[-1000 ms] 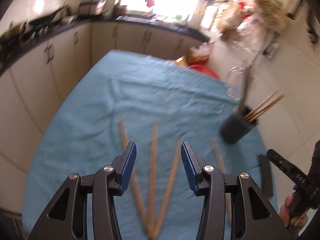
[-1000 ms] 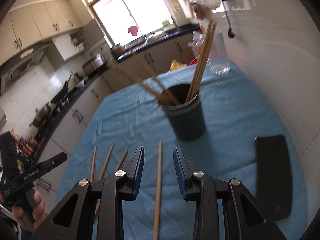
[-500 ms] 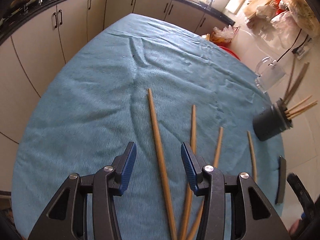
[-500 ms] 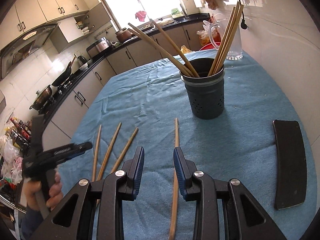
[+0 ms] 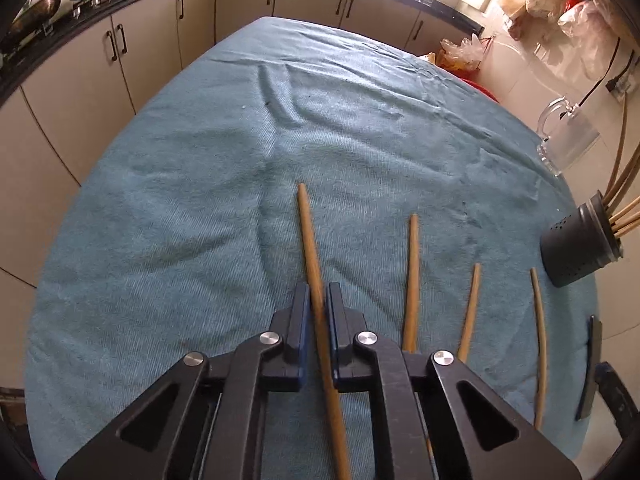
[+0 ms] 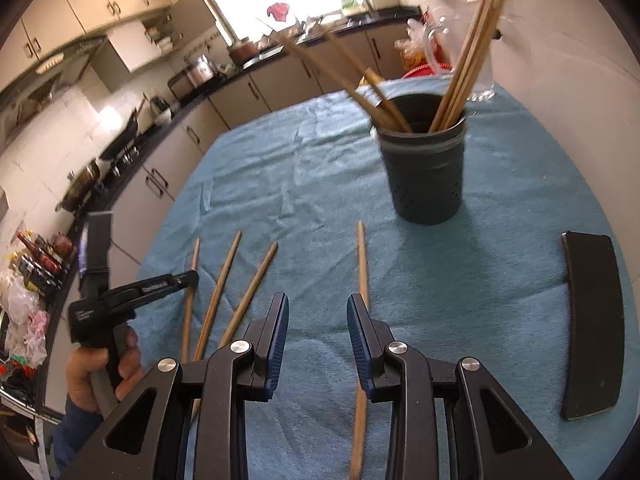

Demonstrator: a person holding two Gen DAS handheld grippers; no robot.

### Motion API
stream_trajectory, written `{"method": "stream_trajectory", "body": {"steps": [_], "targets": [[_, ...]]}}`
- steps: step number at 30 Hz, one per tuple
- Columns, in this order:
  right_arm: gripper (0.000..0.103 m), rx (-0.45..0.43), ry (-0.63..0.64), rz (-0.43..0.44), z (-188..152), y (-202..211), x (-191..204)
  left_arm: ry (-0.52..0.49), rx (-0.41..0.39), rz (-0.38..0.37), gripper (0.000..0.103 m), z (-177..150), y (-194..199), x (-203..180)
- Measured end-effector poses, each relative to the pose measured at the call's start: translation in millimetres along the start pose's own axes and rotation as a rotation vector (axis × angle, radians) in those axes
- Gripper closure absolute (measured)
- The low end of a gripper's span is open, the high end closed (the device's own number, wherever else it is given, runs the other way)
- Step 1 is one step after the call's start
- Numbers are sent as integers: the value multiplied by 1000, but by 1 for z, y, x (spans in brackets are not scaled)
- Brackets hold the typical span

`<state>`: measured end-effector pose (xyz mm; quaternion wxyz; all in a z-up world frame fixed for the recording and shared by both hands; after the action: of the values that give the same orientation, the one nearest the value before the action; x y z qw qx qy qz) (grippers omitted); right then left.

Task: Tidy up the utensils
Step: 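Move both open tools back over the remaining chopsticks on the cloth, then close the left tool on a wooden chopstick while the right tool grasps another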

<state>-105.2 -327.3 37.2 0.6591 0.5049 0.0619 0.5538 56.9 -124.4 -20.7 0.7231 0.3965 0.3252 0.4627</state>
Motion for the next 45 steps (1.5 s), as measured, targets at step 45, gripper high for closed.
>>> {"method": "stream_trajectory", "body": {"steps": [45], "targets": [[97,-73,126,89,9,0,91,-33,-245,-69,96,-25,112,1]]}}
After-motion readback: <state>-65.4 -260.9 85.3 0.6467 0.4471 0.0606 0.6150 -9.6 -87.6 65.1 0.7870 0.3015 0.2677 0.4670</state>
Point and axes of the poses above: each gripper's, at about its wrist camera, not at the fingertips, and y roughly against the way its jaws point, x to its left, z to its top, the point moved 3 cm from there along -y, roughly the way its jaws point, and after that the axes turned 12 degrees about -y, right-handed, at the moved point
